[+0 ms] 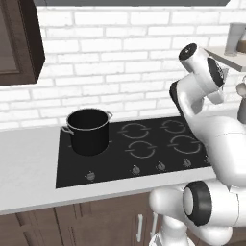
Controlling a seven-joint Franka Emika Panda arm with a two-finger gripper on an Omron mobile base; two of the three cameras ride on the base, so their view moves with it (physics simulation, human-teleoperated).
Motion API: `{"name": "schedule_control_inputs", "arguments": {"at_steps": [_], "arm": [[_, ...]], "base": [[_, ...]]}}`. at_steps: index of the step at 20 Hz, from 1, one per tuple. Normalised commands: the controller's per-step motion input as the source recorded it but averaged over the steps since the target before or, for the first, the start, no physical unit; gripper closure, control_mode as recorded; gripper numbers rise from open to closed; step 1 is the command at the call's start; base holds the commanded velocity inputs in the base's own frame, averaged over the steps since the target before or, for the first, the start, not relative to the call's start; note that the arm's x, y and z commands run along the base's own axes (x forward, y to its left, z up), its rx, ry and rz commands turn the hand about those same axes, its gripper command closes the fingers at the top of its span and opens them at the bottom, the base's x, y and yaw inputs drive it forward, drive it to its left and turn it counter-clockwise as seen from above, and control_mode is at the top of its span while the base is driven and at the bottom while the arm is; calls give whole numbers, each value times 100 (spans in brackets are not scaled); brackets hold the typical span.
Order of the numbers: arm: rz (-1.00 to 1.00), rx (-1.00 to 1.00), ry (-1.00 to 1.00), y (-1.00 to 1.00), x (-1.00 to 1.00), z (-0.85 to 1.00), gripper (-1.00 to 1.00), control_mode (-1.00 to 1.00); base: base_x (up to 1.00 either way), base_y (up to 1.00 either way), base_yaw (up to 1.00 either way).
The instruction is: Put the broccoli and garlic in the pot. Retrieve the spatula and lightly stir the vegetables in the pot.
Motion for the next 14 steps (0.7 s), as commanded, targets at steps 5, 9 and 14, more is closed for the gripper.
{"name": "schedule_control_inputs", "arguments": {"at_steps": [5,9,14], "arm": [[37,-29,7,90,46,19,100,-100],[42,-16,0,68,39,18,100,-100],[35,-15,0,85,49,22,100,-100]], "base": [[0,0,0],[0,0,0],[0,0,0]]}}
